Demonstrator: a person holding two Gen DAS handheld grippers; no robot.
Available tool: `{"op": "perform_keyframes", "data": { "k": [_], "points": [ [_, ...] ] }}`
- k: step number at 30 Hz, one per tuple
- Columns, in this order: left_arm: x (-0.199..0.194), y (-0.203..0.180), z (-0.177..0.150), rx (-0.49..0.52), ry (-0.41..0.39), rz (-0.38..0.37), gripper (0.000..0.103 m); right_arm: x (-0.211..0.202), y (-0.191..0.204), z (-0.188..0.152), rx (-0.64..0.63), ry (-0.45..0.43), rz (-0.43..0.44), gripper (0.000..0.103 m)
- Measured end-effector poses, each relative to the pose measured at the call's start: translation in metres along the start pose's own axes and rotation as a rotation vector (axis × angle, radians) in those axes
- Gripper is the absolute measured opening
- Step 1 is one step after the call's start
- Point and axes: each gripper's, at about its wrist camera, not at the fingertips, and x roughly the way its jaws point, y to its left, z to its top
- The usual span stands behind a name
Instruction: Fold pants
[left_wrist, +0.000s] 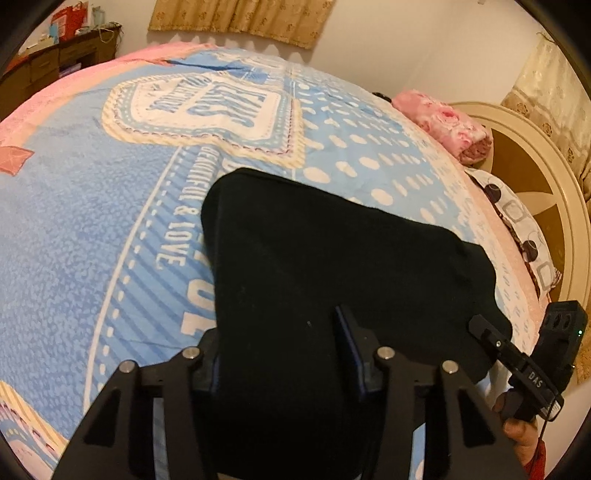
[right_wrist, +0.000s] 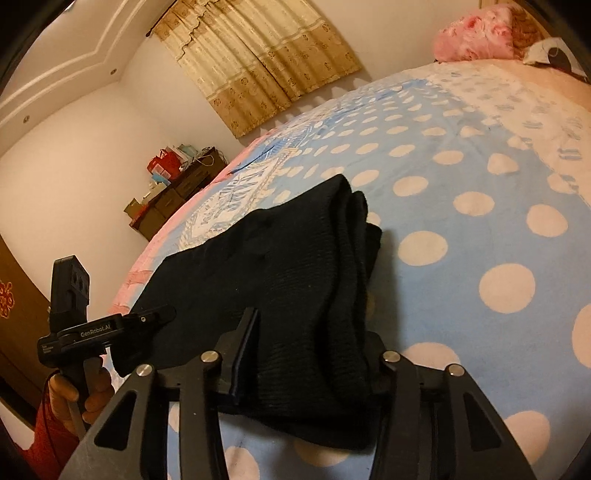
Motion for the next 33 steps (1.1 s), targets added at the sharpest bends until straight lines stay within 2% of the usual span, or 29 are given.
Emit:
{"op": "perform_keyframes", "data": {
  "k": [2,4,7,8,9,11,12,13,15,20,27,33],
  "points": [
    [0.0,-0.003,-0.002,0.008,-0.012,0.012,0.051,0.001,0.002,0.001,0.0,-0.006,0.011,0.058],
    [-0.001,-0.002,-0.001,-0.004,-0.009,0.009,0.05,0.003,0.008,0.001,-0.018,-0.006,0.021,0.072],
    [-0.002,-0.002,0.001,-0.022,0.005,-0.008,0.037,0.008,0.021,0.001,-0.071,0.009,-0.015,0.086],
    [-0.003,-0.002,0.001,-0.022,0.007,-0.013,0.03,0.012,0.023,0.003,-0.075,0.013,-0.031,0.087],
    [-0.004,-0.006,0.001,-0.005,0.008,-0.007,0.028,0.014,0.025,0.004,-0.071,0.02,-0.049,0.087],
    [-0.006,-0.014,0.0,0.043,-0.003,0.041,0.026,0.015,0.027,0.005,-0.075,0.04,-0.079,0.082],
    [-0.006,-0.018,-0.001,0.059,-0.007,0.055,0.025,0.014,0.029,0.006,-0.102,0.048,-0.15,0.06],
    [-0.008,-0.024,-0.003,0.085,-0.017,0.083,0.025,0.012,0.029,0.006,-0.117,0.05,-0.17,0.044],
    [-0.01,-0.031,-0.005,0.115,-0.03,0.107,0.024,0.003,0.022,0.004,-0.077,0.049,-0.086,0.034],
    [-0.015,-0.038,-0.006,0.133,-0.042,0.139,0.021,-0.006,0.033,-0.006,-0.124,0.023,-0.129,0.031],
    [-0.032,-0.034,-0.007,0.087,-0.034,0.079,0.017,-0.023,0.045,-0.008,-0.123,-0.038,-0.103,0.03],
    [-0.05,-0.018,-0.015,-0.003,-0.021,-0.036,0.017,-0.043,0.052,-0.009,-0.107,-0.052,-0.067,0.03]
  ]
}}
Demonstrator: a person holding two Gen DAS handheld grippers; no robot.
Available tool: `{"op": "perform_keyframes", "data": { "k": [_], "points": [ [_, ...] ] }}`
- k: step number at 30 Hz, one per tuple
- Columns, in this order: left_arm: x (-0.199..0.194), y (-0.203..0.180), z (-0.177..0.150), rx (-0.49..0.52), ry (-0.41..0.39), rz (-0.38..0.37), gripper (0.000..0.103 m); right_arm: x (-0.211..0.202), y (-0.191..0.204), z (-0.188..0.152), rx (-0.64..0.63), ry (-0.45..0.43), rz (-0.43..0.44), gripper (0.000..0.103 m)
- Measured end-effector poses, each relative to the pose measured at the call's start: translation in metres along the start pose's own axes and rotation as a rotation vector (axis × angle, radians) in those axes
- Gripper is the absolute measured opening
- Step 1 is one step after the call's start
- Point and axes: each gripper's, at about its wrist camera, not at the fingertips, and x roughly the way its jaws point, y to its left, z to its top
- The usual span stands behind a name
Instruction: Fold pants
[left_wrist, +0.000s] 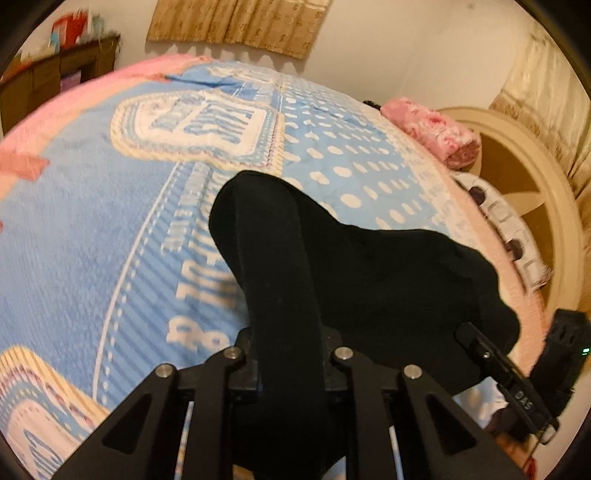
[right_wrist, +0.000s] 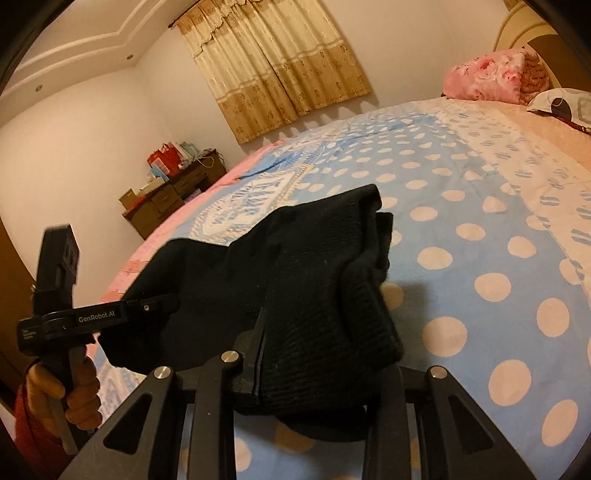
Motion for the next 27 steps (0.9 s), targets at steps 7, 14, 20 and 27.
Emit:
{"op": "perform_keyframes", "data": {
  "k": [7,14,20,27],
  "points": [
    [-0.003,0.004,-0.022,-0.01,0.015,0.018,0.017,-0.005,0.004,-0.016,0.028,0.03,0.017,0.03],
    [-0.024,0.008,-0.015,-0.024,-0.024,0.014,0.017,-0.01,0.018,-0.005,-0.001,0.024,0.025,0.03],
    [-0.048,0.045,-0.012,-0.086,-0.084,0.078,0.017,0.007,0.058,0.017,-0.08,0.02,0.099,0.03],
    [-0.091,0.101,0.004,-0.156,-0.208,0.215,0.017,0.062,0.122,0.038,-0.168,0.032,0.21,0.03]
  ]
}}
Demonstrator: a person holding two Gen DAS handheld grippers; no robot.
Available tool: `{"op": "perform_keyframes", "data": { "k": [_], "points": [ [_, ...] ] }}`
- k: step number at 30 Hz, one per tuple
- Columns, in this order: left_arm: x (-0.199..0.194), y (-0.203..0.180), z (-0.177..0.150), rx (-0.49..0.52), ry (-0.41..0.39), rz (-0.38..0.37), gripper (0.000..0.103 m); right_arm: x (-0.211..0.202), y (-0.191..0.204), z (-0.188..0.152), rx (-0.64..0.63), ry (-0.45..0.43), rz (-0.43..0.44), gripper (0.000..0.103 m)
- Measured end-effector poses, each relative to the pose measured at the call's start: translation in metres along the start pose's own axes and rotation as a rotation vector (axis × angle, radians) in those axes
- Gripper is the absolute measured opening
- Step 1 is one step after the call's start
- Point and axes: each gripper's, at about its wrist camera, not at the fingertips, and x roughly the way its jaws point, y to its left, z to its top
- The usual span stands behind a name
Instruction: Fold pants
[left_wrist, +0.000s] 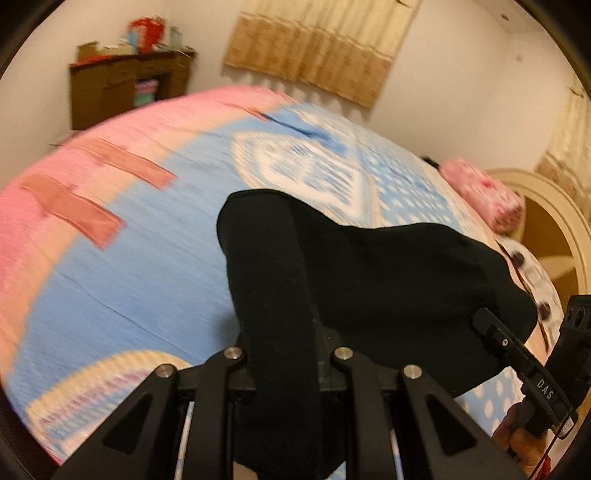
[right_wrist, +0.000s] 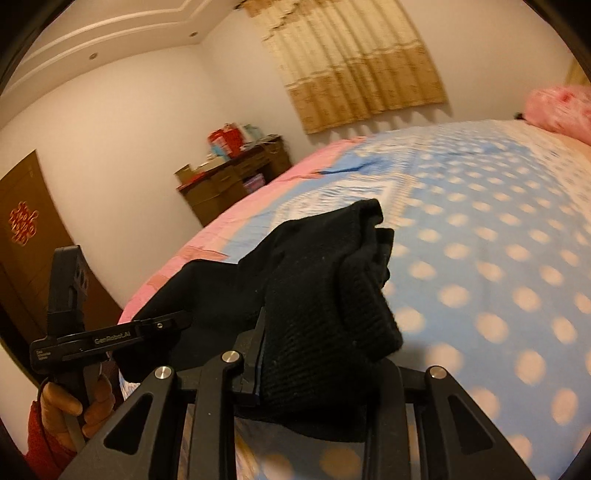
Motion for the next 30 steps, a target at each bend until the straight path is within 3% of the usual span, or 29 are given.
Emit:
{"op": "perform_keyframes", "data": {
  "k": [9,16,22,25,28,29,30],
  "points": [
    [-0.013,0.05,0.03,-0.018,-0.135,0.162,0.017,0.079,0.055,0.033,-0.084,-0.018,0.1,0.029],
    [0.016,0.077,0.04,-0.065,-0.126,0.223,0.017,0.132,0.071,0.042,-0.17,0.004,0.072,0.029],
    [0.048,0.081,0.038,-0.028,-0.114,0.302,0.018,0.167,0.067,0.037,-0.206,0.032,-0.003,0.029],
    [0.072,0.092,0.032,-0.048,-0.057,0.345,0.026,0.19,0.058,0.027,-0.211,0.08,-0.05,0.029],
    [0.083,0.103,0.028,-0.081,-0.028,0.368,0.042,0.208,0.046,0.023,-0.169,0.164,-0.067,0.03],
    [0.084,0.106,0.028,-0.082,-0.026,0.389,0.058,0.211,0.042,0.024,-0.153,0.183,-0.063,0.031],
    [0.082,0.107,0.028,-0.084,-0.025,0.413,0.081,0.216,0.036,0.023,-0.13,0.206,-0.06,0.034]
  ]
}}
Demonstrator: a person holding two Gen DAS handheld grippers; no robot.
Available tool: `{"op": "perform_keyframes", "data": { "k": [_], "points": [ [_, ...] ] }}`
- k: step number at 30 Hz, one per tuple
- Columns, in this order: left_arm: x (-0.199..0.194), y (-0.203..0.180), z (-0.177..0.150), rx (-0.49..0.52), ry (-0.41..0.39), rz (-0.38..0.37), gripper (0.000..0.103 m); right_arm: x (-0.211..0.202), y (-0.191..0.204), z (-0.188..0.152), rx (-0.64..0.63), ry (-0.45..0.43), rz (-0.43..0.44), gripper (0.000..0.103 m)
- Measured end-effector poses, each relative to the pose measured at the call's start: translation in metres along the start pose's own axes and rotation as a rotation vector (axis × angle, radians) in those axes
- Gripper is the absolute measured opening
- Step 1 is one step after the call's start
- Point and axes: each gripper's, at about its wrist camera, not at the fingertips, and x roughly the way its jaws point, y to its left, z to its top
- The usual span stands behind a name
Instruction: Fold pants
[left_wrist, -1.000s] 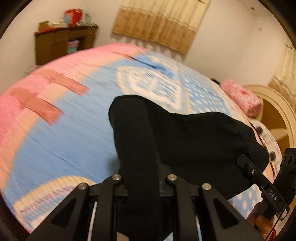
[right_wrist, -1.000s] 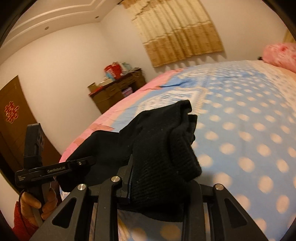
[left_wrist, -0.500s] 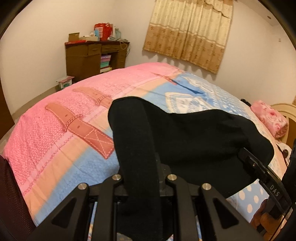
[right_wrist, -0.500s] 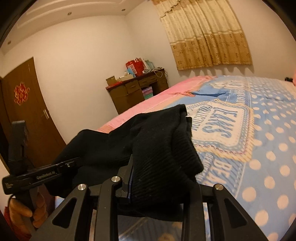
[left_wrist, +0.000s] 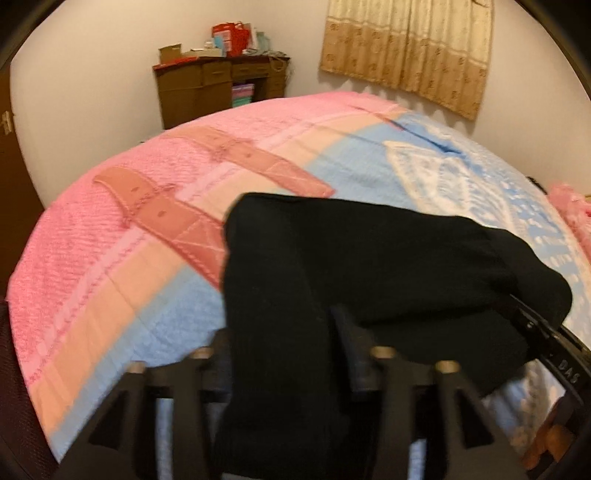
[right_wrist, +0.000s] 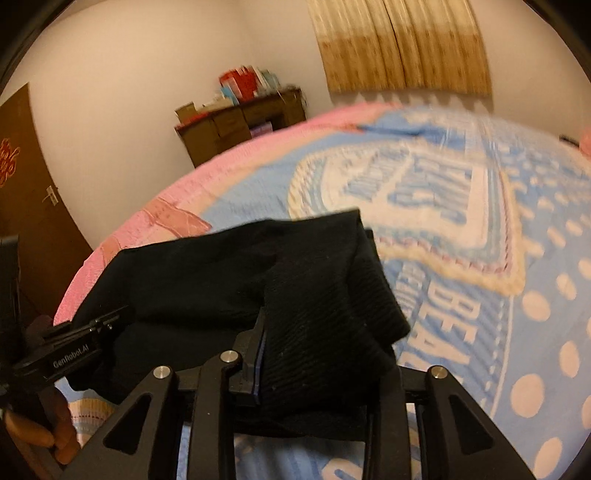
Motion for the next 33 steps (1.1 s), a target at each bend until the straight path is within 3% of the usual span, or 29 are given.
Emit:
{"op": "perform_keyframes", "data": {
  "k": [2,3,4,8,14,16,21,23,26,27,28,30,33],
  "points": [
    [0.0,0.017,0.003,-0.038,0.011,0.071,0.103,0.005,-0.008,-0.003,0.038,0.022,0.006,0.043],
    [-0.001,0.024,0.002,-0.059,0.017,0.066,0.103,0.006,-0.013,-0.004,0.065,0.032,0.015,0.054],
    [0.0,0.04,0.002,-0.109,0.045,0.011,0.103,0.007,-0.02,-0.005,0.106,0.042,0.025,0.064],
    [0.0,0.07,-0.006,-0.249,0.108,-0.08,0.103,0.001,-0.038,-0.014,0.215,0.025,0.14,0.065],
    [-0.024,0.06,-0.016,-0.18,0.039,-0.028,0.103,-0.04,-0.046,-0.031,0.302,-0.134,0.113,0.065],
    [-0.027,0.058,-0.013,-0.151,0.028,-0.009,0.103,-0.053,-0.049,-0.036,0.327,-0.169,0.062,0.066],
    [-0.042,0.072,-0.005,-0.186,-0.024,0.085,0.103,-0.086,-0.014,-0.04,0.182,-0.27,-0.137,0.065],
    [-0.055,0.076,-0.003,-0.198,-0.078,0.136,0.103,-0.093,0.003,-0.038,0.093,-0.306,-0.143,0.065],
    [-0.069,0.073,-0.002,-0.183,-0.119,0.13,0.103,-0.093,0.036,-0.038,-0.078,-0.314,-0.153,0.065],
    [-0.071,0.071,-0.002,-0.17,-0.127,0.124,0.103,-0.091,0.046,-0.038,-0.132,-0.31,-0.16,0.062],
    [-0.075,0.061,-0.003,-0.134,-0.141,0.108,0.103,-0.09,0.053,-0.039,-0.166,-0.307,-0.162,0.047],
    [-0.077,0.045,-0.004,-0.079,-0.156,0.075,0.103,-0.083,0.064,-0.04,-0.216,-0.275,-0.157,0.029],
    [-0.073,0.017,-0.004,0.018,-0.176,0.041,0.103,-0.056,0.066,-0.036,-0.232,-0.171,-0.171,0.023]
  ]
}}
